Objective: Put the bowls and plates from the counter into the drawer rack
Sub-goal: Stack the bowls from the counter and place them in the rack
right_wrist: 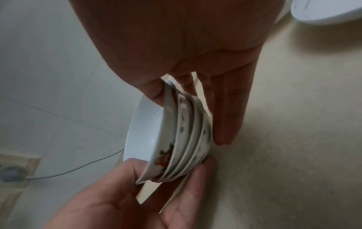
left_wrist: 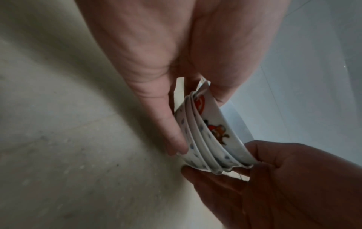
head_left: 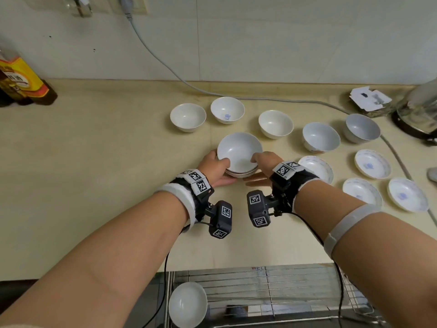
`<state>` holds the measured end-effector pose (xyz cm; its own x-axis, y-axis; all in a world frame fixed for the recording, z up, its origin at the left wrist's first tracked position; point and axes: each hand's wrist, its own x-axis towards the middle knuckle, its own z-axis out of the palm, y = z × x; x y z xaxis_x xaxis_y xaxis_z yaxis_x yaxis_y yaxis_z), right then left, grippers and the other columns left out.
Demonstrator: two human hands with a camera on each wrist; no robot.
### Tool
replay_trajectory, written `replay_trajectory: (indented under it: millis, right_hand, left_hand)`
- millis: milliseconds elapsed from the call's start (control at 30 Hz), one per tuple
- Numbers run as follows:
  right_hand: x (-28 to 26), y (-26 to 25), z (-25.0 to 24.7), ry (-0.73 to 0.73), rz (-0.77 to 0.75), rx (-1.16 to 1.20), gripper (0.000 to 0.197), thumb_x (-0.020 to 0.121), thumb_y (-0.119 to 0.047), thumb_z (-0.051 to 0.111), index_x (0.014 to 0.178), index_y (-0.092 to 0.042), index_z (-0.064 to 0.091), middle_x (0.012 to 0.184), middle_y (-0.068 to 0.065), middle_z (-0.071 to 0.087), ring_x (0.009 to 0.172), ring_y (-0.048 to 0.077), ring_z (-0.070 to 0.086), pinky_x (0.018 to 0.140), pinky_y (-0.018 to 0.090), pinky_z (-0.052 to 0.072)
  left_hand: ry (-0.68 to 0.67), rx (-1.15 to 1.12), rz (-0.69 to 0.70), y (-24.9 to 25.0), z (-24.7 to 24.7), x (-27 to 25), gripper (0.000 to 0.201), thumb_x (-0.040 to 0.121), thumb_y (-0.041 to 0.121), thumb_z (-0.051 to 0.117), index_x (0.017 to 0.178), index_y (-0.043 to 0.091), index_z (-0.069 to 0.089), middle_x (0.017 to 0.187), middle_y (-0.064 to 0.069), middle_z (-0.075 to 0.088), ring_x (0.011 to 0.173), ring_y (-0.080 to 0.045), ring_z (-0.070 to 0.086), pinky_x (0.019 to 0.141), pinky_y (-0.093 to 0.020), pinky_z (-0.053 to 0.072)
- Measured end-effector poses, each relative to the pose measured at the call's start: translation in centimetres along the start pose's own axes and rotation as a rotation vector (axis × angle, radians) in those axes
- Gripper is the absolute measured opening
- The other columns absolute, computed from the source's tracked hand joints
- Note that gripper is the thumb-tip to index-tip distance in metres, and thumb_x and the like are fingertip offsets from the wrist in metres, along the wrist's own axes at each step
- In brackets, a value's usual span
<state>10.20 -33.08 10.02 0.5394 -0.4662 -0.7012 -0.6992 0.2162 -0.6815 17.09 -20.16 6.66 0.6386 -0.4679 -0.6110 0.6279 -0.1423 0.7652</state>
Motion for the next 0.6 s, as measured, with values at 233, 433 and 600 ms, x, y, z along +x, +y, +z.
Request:
replay_trajectory:
  millis: [233, 433, 600]
  right_hand:
    - [-1.7, 2.2, 0.0, -0.081, 0.034, 0.000, 0.043, 0.080, -0.001, 0.051, 0.122, -0.008, 0.046, 0.106, 0.021, 0.055, 0.092, 0.048, 0.069, 0.083, 0.056, 0.059]
    - [-3.8, 3.9, 0.8, -0.357, -0.079, -0.066, 0.051, 0.082, 0.007, 0.041, 0.131, -0.009, 0.048, 0.120, 0.019, 0.055, 0.114, 0.044, 0.059, 0.092, 0.056, 0.055]
    - [-5.2, 7.0, 0.3, -0.613, -0.134, -0.157, 0.050, 0.085, 0.009, 0.038, 0.130, -0.009, 0.050, 0.115, 0.016, 0.060, 0.101, 0.035, 0.062, 0.073, 0.043, 0.060]
  left_hand:
    - [-0.009, 0.053, 0.041, -1.8, -1.5, -3.9, 0.049, 0.090, -0.006, 0.044, 0.131, 0.020, 0.050, 0.135, -0.011, 0.051, 0.121, -0.042, 0.056, 0.090, -0.061, 0.056]
    - [0.102, -0.069, 0.058, -3.9, -3.3, -9.6, 0.053, 0.092, -0.004, 0.050, 0.139, 0.019, 0.051, 0.140, -0.013, 0.052, 0.117, -0.046, 0.062, 0.080, -0.050, 0.062]
    - [0.274, -0.114, 0.121, -8.4, -2.1, -15.2, 0.040, 0.097, 0.016, 0.058, 0.135, 0.029, 0.055, 0.138, -0.011, 0.057, 0.114, -0.041, 0.066, 0.095, -0.050, 0.057]
